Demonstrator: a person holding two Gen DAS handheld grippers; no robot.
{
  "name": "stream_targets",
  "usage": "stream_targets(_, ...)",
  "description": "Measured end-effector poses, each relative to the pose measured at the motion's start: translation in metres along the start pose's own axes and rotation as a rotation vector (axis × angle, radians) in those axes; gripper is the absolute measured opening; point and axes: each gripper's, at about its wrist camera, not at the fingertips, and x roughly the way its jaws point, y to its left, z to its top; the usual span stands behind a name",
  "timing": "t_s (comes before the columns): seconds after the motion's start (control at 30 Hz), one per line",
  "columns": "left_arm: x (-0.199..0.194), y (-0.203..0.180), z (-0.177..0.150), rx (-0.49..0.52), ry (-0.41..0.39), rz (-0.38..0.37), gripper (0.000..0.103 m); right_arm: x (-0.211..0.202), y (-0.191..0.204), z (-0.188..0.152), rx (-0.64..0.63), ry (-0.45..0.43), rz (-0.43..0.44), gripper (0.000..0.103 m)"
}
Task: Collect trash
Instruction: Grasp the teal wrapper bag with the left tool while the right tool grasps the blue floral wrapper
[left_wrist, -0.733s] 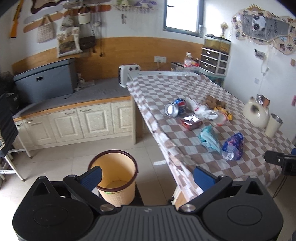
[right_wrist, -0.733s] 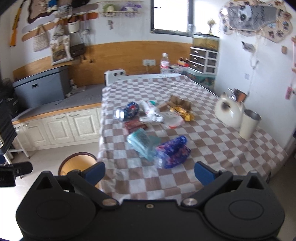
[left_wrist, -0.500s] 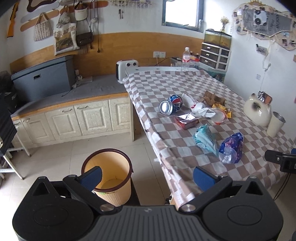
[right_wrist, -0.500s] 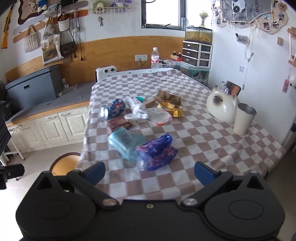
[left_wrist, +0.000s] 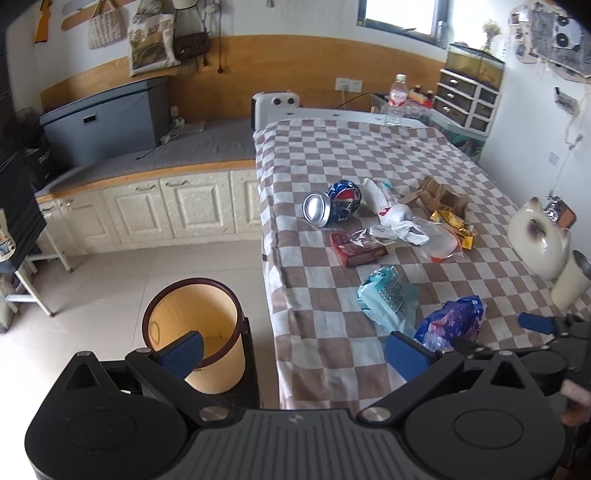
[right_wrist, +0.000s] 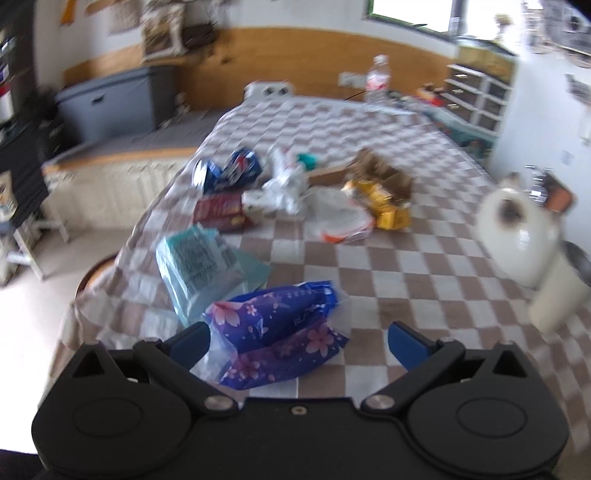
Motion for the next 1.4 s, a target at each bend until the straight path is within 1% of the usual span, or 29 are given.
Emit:
stream_targets(0.13, 0.010, -0.011, 0.007, -0.047, 0.007, -0.003, 0.103, 0.030, 0.002, 0.003, -0.080, 0.029, 0.066, 0.103)
stream_targets(0.2, 0.016, -0.017, 0.012, -0.053, 0.010, -0.012, 0.103, 0.038, 0.003, 0.004, -0.126, 0.030, 0.088, 0.103)
stream_targets(0.27, 0.025, -0.025, 0.018, -0.053, 0.010, -0.035, 0.103, 0.042, 0.002, 0.003, -0.178, 0.023, 0.100, 0.103)
stream_targets(0.37, 0.042, -0.036, 0.029, -0.067, 0.014, -0.085, 0.103, 0.043, -0.010, 0.002, -0.209, 0.028, 0.109, 0.103)
stream_targets(0.5, 0.075, -0.047, 0.040, -0.124, 0.056, -0.146, 0.103, 0.044, -0.034, -0.002, -0.225, 0.060, 0.088, 0.103)
stream_targets(0.63, 0.110, -0.053, 0.044, -0.162, 0.106, -0.166, 0.101, 0.046, -0.061, -0.007, -0.208, 0.096, 0.041, 0.103)
stream_targets(0.73, 0.134, -0.051, 0.044, -0.213, 0.155, -0.181, 0.093, 0.045, -0.081, -0.007, -0.147, 0.121, 0.020, 0.103)
stream_targets(0.8, 0.147, -0.050, 0.042, -0.242, 0.187, -0.187, 0.089, 0.041, -0.090, -0.006, -0.107, 0.127, 0.030, 0.103)
stream_targets(0.87, 0.158, -0.050, 0.041, -0.260, 0.213, -0.194, 0.087, 0.036, -0.093, -0.002, -0.083, 0.129, 0.069, 0.103)
stream_targets(0.97, 0.169, -0.054, 0.038, -0.270, 0.231, -0.208, 0.085, 0.031, -0.085, 0.005, -0.083, 0.145, 0.149, 0.103)
stream_targets(1.03, 0.173, -0.057, 0.037, -0.270, 0.236, -0.202, 0.083, 0.031, -0.073, 0.011, -0.095, 0.167, 0.198, 0.103)
stream_targets(1.07, 0.175, -0.058, 0.037, -0.269, 0.238, -0.199, 0.080, 0.032, -0.065, 0.013, -0.101, 0.183, 0.214, 0.103)
stream_targets(1.13, 0.178, -0.060, 0.036, -0.269, 0.243, -0.180, 0.077, 0.032, -0.050, 0.016, -0.102, 0.188, 0.230, 0.103)
stream_targets(1.2, 0.180, -0.061, 0.035, -0.275, 0.252, -0.172, 0.075, 0.031, -0.034, 0.019, -0.115, 0.180, 0.226, 0.103)
stream_targets(1.3, 0.184, -0.062, 0.031, -0.288, 0.270, -0.179, 0.070, 0.033, -0.013, 0.022, -0.138, 0.157, 0.187, 0.103)
stream_targets(1.4, 0.186, -0.065, 0.027, -0.297, 0.273, -0.186, 0.060, 0.040, 0.002, 0.019, -0.182, 0.160, 0.162, 0.103)
